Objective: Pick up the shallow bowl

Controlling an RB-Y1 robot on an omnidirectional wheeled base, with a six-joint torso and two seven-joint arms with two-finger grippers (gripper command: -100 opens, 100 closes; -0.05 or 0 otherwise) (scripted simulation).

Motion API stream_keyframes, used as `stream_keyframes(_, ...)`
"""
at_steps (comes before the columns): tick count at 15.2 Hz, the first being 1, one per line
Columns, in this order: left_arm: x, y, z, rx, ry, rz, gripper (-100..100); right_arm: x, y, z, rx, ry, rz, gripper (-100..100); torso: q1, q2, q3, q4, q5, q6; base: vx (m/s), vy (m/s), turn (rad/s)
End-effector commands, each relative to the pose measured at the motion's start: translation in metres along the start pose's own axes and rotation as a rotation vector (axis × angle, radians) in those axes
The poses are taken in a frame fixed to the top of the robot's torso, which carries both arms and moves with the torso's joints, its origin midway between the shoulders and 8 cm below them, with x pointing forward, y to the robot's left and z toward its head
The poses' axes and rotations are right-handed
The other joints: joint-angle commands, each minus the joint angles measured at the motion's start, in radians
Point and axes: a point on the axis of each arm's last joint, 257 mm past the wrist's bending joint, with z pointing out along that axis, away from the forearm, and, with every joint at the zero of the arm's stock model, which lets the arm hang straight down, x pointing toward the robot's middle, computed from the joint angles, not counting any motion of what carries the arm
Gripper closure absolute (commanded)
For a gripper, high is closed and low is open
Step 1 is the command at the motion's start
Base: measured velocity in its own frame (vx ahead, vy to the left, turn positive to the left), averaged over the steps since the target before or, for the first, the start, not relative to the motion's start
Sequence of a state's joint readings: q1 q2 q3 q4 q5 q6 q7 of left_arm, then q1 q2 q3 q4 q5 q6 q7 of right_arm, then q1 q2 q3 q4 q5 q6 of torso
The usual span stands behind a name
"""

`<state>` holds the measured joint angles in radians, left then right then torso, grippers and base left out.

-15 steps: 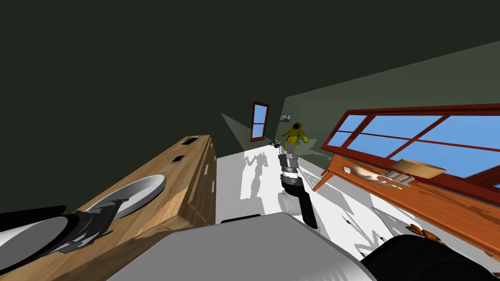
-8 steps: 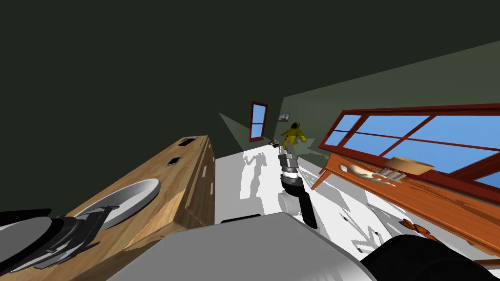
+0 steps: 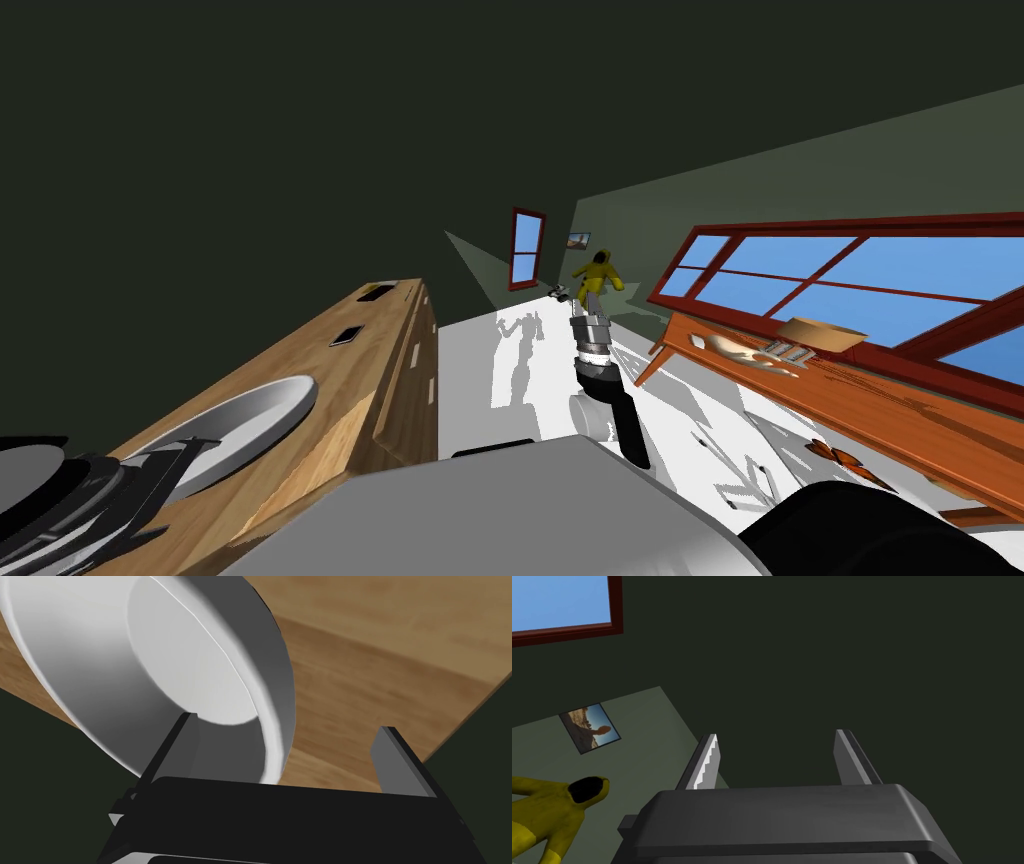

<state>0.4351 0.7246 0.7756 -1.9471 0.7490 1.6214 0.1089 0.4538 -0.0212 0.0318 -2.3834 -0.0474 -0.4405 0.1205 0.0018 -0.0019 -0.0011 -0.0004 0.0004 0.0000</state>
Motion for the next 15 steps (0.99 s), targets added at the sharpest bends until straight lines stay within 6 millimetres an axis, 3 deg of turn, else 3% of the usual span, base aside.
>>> stream_keyframes(1,-0.003,0.007,-0.003,-0.034,0.003,-0.013,-100,0.000,0.000,0.000,0.000,0.000,0.000,0,0.000,0.000,0.000,0.000,0.000,0.000,0.031,0.024,-0.041)
stream_keyframes(4,-0.006,0.013,-0.008,-0.071,0.006,-0.029,-100,0.000,0.000,0.000,0.000,0.000,0.000,0,0.000,0.000,0.000,0.000,0.000,0.000,0.031,0.028,-0.047)
stream_keyframes(9,-0.006,0.013,0.014,-0.058,0.003,-0.032,-100,0.000,0.000,0.000,0.000,0.000,0.000,0,-0.001,0.002,0.001,0.000,0.000,0.000,-0.004,0.007,-0.025)
stream_keyframes(10,-0.006,0.013,0.008,-0.061,0.003,-0.032,-100,0.000,0.000,0.000,0.000,0.000,0.000,0,-0.001,0.003,0.002,0.001,0.000,0.000,-0.010,0.001,-0.011)
stream_keyframes(11,-0.006,0.013,0.009,-0.059,0.003,-0.031,100,0.000,0.000,0.000,0.000,0.000,0.000,0,-0.002,0.003,0.002,0.001,0.000,0.000,0.000,0.000,0.000)
stream_keyframes(15,-0.006,0.013,0.009,-0.059,0.007,-0.039,100,0.000,0.000,0.000,0.000,0.000,0.000,0,-0.001,0.002,0.000,-0.001,0.001,0.001,0.000,0.000,0.006)
